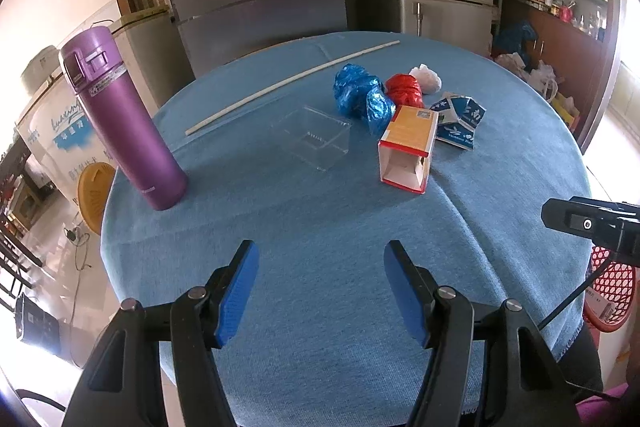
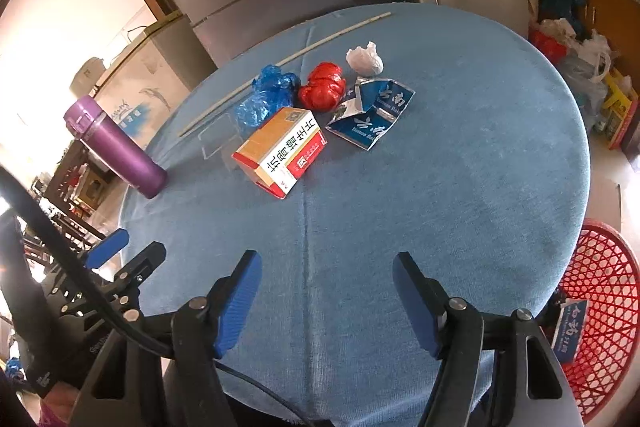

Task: Collect trash
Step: 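Bring both open grippers back above the remaining trash on the table, then grasp the orange-and-white box with the left gripper while the right gripper grasps the blue printed wrapper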

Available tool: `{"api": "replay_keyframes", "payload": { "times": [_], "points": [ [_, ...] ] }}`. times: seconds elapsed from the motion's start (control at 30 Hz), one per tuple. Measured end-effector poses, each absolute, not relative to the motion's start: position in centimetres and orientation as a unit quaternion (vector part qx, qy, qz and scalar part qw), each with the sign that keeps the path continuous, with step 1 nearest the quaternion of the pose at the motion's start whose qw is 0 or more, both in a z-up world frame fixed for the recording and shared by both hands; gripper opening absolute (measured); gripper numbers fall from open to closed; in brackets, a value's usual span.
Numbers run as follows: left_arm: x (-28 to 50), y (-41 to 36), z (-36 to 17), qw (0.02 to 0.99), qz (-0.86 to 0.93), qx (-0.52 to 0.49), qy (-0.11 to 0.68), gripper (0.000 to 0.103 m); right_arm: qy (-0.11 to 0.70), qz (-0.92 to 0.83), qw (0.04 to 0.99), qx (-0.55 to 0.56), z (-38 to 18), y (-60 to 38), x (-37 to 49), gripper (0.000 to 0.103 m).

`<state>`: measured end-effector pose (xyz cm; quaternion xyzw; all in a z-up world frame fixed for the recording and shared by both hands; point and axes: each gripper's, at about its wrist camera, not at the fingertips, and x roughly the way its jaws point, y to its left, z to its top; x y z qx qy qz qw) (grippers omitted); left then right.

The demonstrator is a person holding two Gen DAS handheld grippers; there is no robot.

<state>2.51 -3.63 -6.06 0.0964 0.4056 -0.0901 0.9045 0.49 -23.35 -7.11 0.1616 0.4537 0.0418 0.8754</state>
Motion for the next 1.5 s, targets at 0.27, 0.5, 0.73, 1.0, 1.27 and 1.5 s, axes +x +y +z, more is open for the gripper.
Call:
{"api": "replay_keyframes", "payload": {
  "times": [0.27,0.5,0.73,1.0,1.27,1.5],
  "points": [
    [2.9,-3.4,-6.6,0.900,-0.085,0.093,0.417,0.066,0.457,0.034,0.874,0.162,-7.6,-23.7,1.0,0.072],
    [3.6,-3.4,-7.3,0.896,-0.080,0.102,0.426,0.066,0.449,0.041,0.880,0.151,-7.0,-23.5,2.8,0.072],
    [5.1,-2.9,-6.6,0.898,-0.064,0.105,0.422,0.067,0.429,0.058,0.887,0.161,-5.5,-23.7,5.7,0.071],
    [7.6,-3.3,-5.5,0.899,-0.072,0.099,0.421,0.067,0.434,0.056,0.876,0.201,-6.0,-25.3,8.2,0.069],
    [9.0,-3.7,-5.4,0.896,-0.088,0.084,0.427,0.067,0.449,0.044,0.858,0.246,-6.9,-27.8,9.7,0.070],
    [10.1,-4.0,-5.7,0.892,-0.107,0.069,0.434,0.067,0.450,0.037,0.844,0.290,-7.0,-30.5,11.5,0.070]
  ]
}}
